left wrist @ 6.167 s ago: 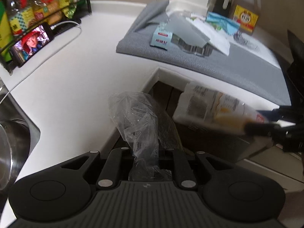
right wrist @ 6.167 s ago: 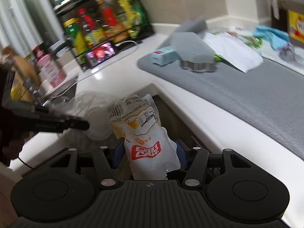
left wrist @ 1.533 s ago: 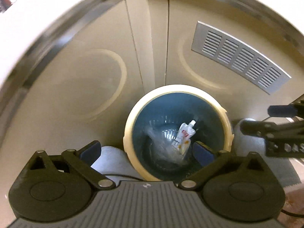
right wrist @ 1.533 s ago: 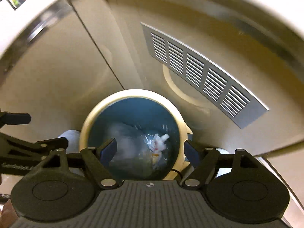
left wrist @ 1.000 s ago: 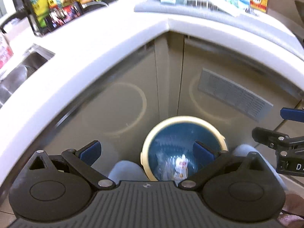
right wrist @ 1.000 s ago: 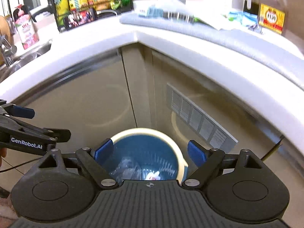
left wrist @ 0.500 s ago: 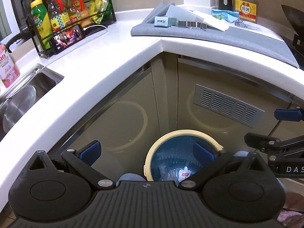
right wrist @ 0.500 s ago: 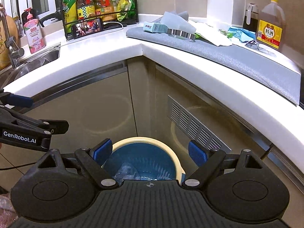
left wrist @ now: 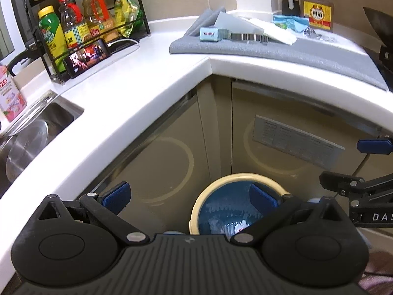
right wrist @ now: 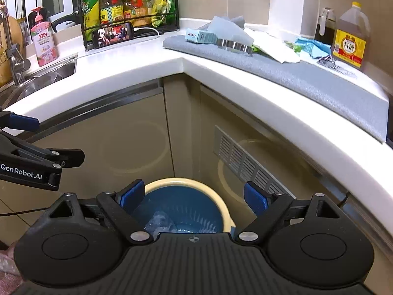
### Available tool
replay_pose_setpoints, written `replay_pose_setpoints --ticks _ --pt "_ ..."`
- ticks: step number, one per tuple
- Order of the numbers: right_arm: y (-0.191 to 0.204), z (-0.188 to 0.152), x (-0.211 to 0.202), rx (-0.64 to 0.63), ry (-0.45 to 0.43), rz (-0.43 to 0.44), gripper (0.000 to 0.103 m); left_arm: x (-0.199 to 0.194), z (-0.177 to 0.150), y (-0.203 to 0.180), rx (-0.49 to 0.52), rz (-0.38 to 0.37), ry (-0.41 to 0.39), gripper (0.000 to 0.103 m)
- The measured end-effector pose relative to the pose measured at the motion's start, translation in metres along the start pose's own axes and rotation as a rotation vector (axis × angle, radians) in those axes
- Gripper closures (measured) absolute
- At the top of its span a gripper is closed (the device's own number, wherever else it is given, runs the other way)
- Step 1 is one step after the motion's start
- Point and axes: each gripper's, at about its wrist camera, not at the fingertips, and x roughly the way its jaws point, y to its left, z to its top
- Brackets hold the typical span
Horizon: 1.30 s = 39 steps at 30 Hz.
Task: Collect trash
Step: 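Move both tools back up toward the grey mat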
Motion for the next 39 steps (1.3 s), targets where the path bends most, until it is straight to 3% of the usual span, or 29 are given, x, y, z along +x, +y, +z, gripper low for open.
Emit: replay_pose_setpoints --ticks 18,28,34,39 --pt "-0.049 0.084 0.026 0.070 -0.132 -0.036 0.009 0.034 0.095 0.018 0.018 0.041 -0.107 0.000" --pt "-0.081 0.159 0.065 0.118 -0.225 -0.015 0.004 0.087 0.185 0.011 0.103 -0.043 -0.223 0.000" --pt "-0.100 0.201 0.116 0.160 -0.196 0.006 0.004 0.144 0.234 0.004 0.142 -0.073 -0.192 0.000" --pt "-0.111 0.224 0.153 0.168 -0.172 0.005 0.004 0.184 0.253 0.000 0.186 -0.127 -0.133 0.000"
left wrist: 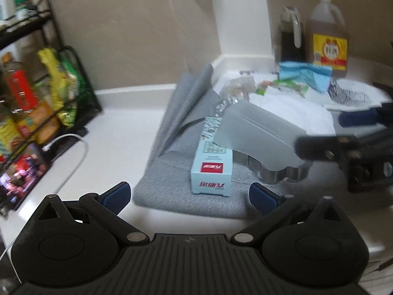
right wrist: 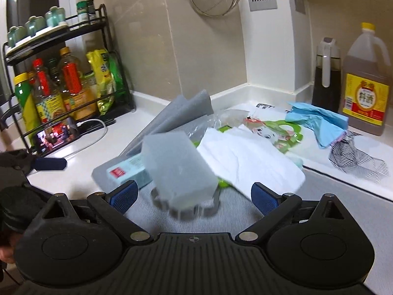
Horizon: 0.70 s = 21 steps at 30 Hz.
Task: Collect trash
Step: 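Move both tools back up toward the grey mat, then grasp the blue-white box with left tool while right tool grasps the frosted plastic sheet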
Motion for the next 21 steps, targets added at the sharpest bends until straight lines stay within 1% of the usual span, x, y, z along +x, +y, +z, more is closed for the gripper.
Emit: replay_pose_setpoints --ticks 6,11,12,13,14,15,16,19,21 --pt "-0.005 0.009 0.036 -0.002 0.065 0.026 0.004 0.030 0.007 -0.004 0.053 -0.048 0.040 0.000" --pt "-0.002 0.009 0.054 -0.009 0.085 0.042 0.004 0.049 0.017 -0.003 0.040 -0.072 0.075 0.000" --pt "-0.001 0.009 0.058 -0.009 0.097 0.055 0.009 0.052 0.017 -0.003 0.038 -0.073 0.081 0.001" --pt "-0.003 0.008 0.059 0.000 0.096 0.077 0.022 0.053 0.017 -0.003 0.028 -0.074 0.078 0.007" --pt "-0.002 0.008 0.059 -0.006 0.092 0.094 0.031 0.052 0.017 -0.002 0.018 -0.081 0.077 0.014" --pt "0.000 0.007 0.057 -0.015 0.082 0.084 0.031 0.050 0.017 -0.001 0.010 -0.094 0.075 0.038" --pt "0.002 0.006 0.055 -0.033 0.067 0.070 0.032 0.048 0.017 0.000 0.001 -0.111 0.076 0.059" --pt "0.006 0.004 0.045 -0.085 0.000 0.046 0.034 0.043 0.016 0.001 -0.017 -0.110 0.059 0.060" --pt "0.004 0.006 0.036 -0.085 -0.042 0.031 0.034 0.039 0.016 0.002 -0.035 -0.110 0.049 0.060"
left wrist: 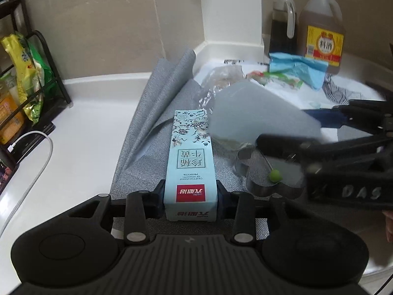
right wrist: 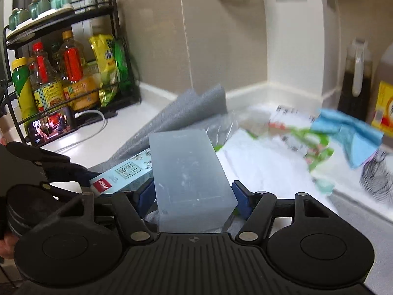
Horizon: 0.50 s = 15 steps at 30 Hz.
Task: Collect trash
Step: 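Grasp the blue-white box with left tool while right tool grasps the frosted plastic sheet, then carry the box and plastic sheet down over the blue trash bin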
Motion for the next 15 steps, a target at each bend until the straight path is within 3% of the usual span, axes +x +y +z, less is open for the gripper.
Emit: replay_pose_setpoints --ticks 7,15 --pt "-0.011 0.005 -0.035 0.020 -0.122 -0.083 0.036 -0.020 -0.008 0.016 -0.077 0.012 -0.020 0.060" --pt "-0.018 -0.007 -0.067 0.056 -0.135 -0.115 0.036 -0.063 -0.022 0.028 -0.143 0.005 -0.069 0.060"
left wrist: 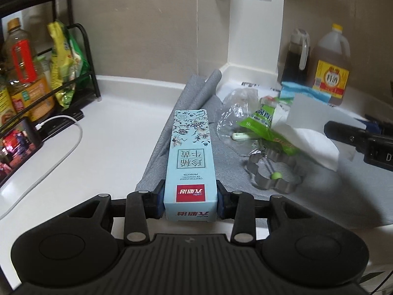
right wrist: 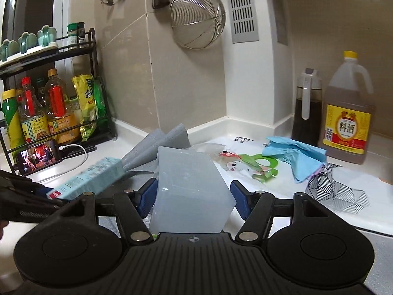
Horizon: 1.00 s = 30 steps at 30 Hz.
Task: Collect trash
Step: 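Carry the box and plastic sheet down over the blue trash bin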
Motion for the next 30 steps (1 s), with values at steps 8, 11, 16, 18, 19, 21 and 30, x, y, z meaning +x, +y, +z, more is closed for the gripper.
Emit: replay_pose_setpoints --ticks 8,11,16,18,19,21,30 --pt "-0.001 -0.009 -0.049 0.032 -0.029 0.014 0.036 -0.064 -0.023 -0.011 -0.030 -0.005 -0.062 0.060" --pt "0.004 -0.017 -0.076 0.037 -0.041 0.043 0.036 -0.091 -0.040 -0.018 -0.023 0.006 -0.079 0.060" --pt "0.015 -0.039 -0.127 0.035 -0.032 0.103 0.036 -0.135 -0.079 -0.029 -0.031 0.006 -0.078 0.060" --pt "0.019 -0.049 -0.146 0.029 -0.016 0.130 0.036 -0.152 -0.096 -0.032 -0.034 0.012 -0.075 0.060" --pt "0.022 -0.054 -0.154 0.027 -0.007 0.141 0.036 -0.159 -0.104 -0.033 -0.036 0.018 -0.075 0.060" --pt "0.026 -0.065 -0.172 0.022 0.008 0.160 0.036 -0.174 -0.122 -0.035 -0.037 0.031 -0.073 0.060" --pt "0.044 -0.127 -0.209 0.015 0.179 0.192 0.036 -0.204 -0.204 -0.049 -0.059 0.060 0.039 0.060"
